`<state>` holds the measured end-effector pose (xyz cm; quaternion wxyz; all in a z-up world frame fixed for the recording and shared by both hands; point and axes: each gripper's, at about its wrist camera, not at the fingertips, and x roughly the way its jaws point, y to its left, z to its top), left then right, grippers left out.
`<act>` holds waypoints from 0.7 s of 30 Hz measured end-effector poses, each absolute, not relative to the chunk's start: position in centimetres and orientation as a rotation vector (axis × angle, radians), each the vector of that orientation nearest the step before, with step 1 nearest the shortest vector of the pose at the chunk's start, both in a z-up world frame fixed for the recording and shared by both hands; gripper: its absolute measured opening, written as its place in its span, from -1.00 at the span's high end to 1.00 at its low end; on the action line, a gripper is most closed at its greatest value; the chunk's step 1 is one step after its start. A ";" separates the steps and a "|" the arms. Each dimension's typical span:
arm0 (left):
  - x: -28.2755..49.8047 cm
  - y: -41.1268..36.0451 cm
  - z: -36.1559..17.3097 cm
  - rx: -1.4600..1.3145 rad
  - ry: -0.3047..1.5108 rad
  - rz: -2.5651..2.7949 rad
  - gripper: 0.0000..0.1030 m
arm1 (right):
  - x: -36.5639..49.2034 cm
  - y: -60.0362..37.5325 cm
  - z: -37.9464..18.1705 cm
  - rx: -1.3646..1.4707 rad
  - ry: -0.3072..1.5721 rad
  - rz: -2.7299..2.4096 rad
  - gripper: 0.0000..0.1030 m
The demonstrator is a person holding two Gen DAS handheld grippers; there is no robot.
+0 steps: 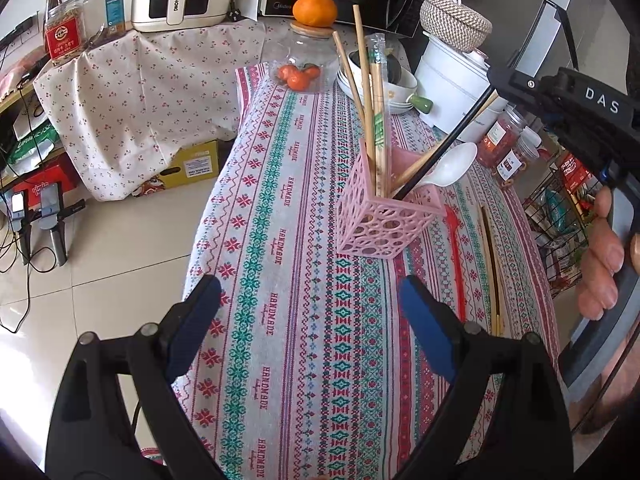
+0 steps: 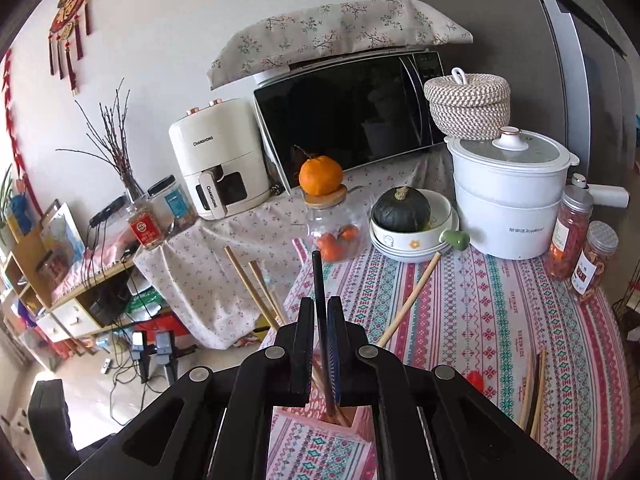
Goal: Organize utensils
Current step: 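Lower the black chopstick into the pink basket and open the right tool, then grasp the red plastic spoon with the left tool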
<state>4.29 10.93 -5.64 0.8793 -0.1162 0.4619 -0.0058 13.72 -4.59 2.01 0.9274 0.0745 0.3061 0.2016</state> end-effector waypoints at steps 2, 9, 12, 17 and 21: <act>4.1 10.5 -5.5 -0.235 0.955 -0.025 -0.76 | 13.6 -5.7 2.6 0.170 0.619 0.415 0.36; 4.3 8.6 -5.7 -0.182 0.963 -0.042 -0.76 | 12.0 -11.2 4.3 0.220 0.619 0.365 -0.36; 4.4 7.4 -5.9 -0.149 0.964 -0.044 -0.76 | 11.4 -13.4 3.9 0.203 0.676 0.327 -0.54; 4.5 5.1 -6.2 -0.100 0.980 -0.067 -0.76 | 9.9 -16.8 2.4 0.138 0.745 0.265 -0.74; 4.5 2.9 -6.6 -0.045 0.984 -0.086 -0.77 | 8.8 -19.7 0.4 0.105 0.810 0.203 -0.81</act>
